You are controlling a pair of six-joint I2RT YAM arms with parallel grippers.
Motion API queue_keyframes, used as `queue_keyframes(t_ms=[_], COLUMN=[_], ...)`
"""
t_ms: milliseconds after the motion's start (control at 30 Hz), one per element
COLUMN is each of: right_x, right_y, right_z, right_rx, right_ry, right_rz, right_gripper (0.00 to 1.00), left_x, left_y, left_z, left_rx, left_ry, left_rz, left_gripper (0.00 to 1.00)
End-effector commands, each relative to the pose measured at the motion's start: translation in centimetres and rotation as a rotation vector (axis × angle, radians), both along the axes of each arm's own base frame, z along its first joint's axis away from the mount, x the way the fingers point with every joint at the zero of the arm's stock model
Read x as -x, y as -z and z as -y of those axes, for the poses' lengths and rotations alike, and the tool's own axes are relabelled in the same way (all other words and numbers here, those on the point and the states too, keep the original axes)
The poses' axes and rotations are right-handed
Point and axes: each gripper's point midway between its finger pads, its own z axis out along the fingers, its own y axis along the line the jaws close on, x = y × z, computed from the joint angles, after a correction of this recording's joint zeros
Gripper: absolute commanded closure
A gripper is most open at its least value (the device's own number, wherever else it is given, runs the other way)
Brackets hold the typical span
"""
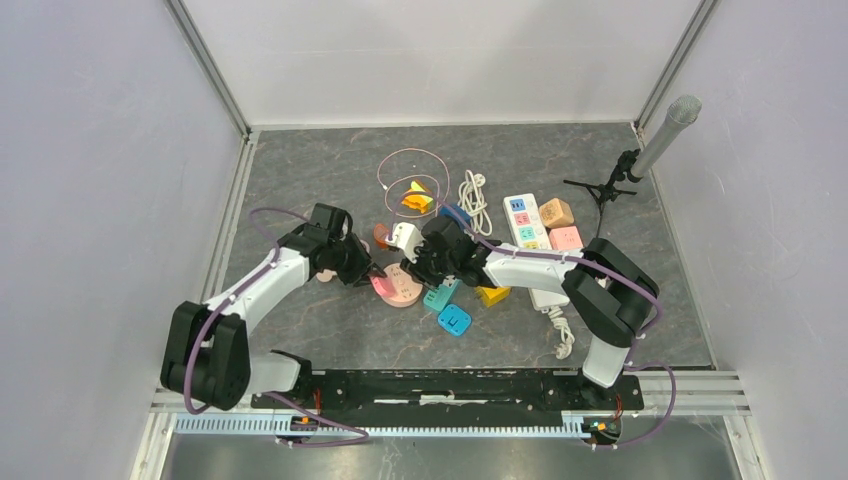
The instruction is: Pull the plug off the socket
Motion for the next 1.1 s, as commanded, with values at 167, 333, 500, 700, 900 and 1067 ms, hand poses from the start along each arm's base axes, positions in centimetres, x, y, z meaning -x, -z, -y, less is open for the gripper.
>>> queue_keyframes(t_ms=[167,333,500,700,900,1067], right_x=[4.0,3.8,3.6,3.0,1.2,1.1], right_y=[7.0,5.8,2.7,-0.1,0.7,1.8], right_z=[5.8,4.9,2.0,-0.9,-0.6,-0.1], right_rx=[0.272,0.22,0.048,-0.135,-0.096,-0.028], right_ry=[0.001,0.008,0.035,0.154,0.296,0.305], right_rz=[-0.174,-0.175,-0.224,-0.31,-0.3,-0.286], right_gripper=[0.59,0.6,0.58,0.39,0.39,0.32], left_x=[-1.2,-1.4,-1.6,-1.5,-1.9,-1.8], left_y=[-3.3,-2.2,-1.7,-0.9,-1.5,-1.9], left_z=[0.8,1.4,0.9,1.2,1.7,2.7], left_rx=[-0.032,-0.043,-0.073,-0.06,-0.047,0.0], left_ry=[0.023,0.022,0.009,0.006,0.03,0.06], left_rz=[0.123,0.097,0.098,0.084,0.096,0.081], left_gripper=[0.98,0.98,0.98,0.98,0.98,0.98])
